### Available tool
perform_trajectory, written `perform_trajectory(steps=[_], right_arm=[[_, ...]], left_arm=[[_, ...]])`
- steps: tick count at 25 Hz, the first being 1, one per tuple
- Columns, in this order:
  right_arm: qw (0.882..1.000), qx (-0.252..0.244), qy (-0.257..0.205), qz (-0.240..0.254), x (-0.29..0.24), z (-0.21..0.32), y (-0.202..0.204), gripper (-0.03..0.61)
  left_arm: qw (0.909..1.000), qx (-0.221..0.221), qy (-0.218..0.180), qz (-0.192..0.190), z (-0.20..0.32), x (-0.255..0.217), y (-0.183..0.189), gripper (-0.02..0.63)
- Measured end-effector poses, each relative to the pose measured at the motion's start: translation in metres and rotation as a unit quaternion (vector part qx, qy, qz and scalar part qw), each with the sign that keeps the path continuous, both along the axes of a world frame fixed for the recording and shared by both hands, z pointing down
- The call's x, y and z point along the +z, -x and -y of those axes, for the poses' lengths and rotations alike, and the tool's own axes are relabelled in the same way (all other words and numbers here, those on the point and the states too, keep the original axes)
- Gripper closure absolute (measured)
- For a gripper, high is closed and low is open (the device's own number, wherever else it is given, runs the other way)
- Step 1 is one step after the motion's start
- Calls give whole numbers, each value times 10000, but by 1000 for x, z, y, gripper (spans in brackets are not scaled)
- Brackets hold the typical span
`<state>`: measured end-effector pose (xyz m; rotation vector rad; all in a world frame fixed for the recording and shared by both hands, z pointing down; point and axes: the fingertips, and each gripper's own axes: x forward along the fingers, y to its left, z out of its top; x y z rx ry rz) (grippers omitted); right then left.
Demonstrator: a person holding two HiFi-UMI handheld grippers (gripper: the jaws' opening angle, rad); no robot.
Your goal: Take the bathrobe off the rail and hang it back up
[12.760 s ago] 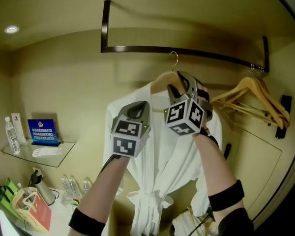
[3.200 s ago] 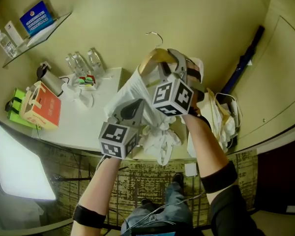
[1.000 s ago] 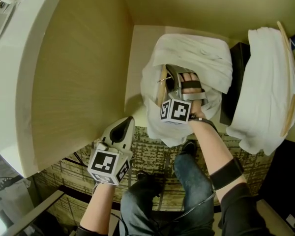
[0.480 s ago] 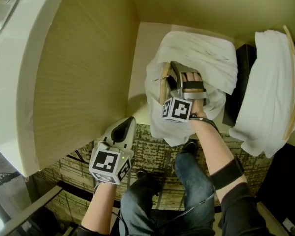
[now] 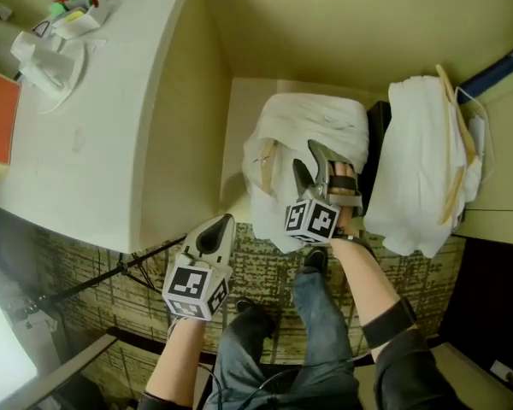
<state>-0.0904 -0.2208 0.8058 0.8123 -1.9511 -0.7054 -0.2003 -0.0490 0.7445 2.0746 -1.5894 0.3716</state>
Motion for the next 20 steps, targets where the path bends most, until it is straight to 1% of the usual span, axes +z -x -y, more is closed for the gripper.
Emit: perform_trajectory(steps=[1,2,4,5,7,9,12,14,16,18,20], right_arm=[[9998,102,15,162,-26,-3,-5,313],[9993,187,28,336,-53,-8,-10,357],[9975,255,82,653,-109,-25,-19,474],[9965,247,134,787,-136,-37,-23,505],[9942,221,238,1023,-188,-65,-31,546],[9915,233,283,1248,-236,-90,-39,555],[9871,328,212,1555,-301,-112,-52,555],[9845,327,196,1713,-336,-126,-60,555],[9795,251,290,1976,-366,-141,-66,557],[9687,246,508,2418,-395,-156,-72,555],[9486,325,866,3025,-422,-167,-78,555]], left_arm=[[10000,55,-56,3,2,-22,-4,614],[9999,113,-108,10,2,-45,-8,614],[9996,192,-225,12,-1,-90,-16,614],[9994,218,-282,10,-5,-112,-19,614],[9989,295,-353,43,-16,-157,-25,614],[9981,382,-474,124,-25,-201,-28,614],[9952,498,-782,303,-29,-256,-27,614],[9927,554,-981,429,-33,-288,-26,614],[9903,582,-1153,518,-41,-315,-25,614],[9881,616,-1293,557,-49,-339,-24,614],[9864,621,-1420,552,-55,-359,-22,614]])
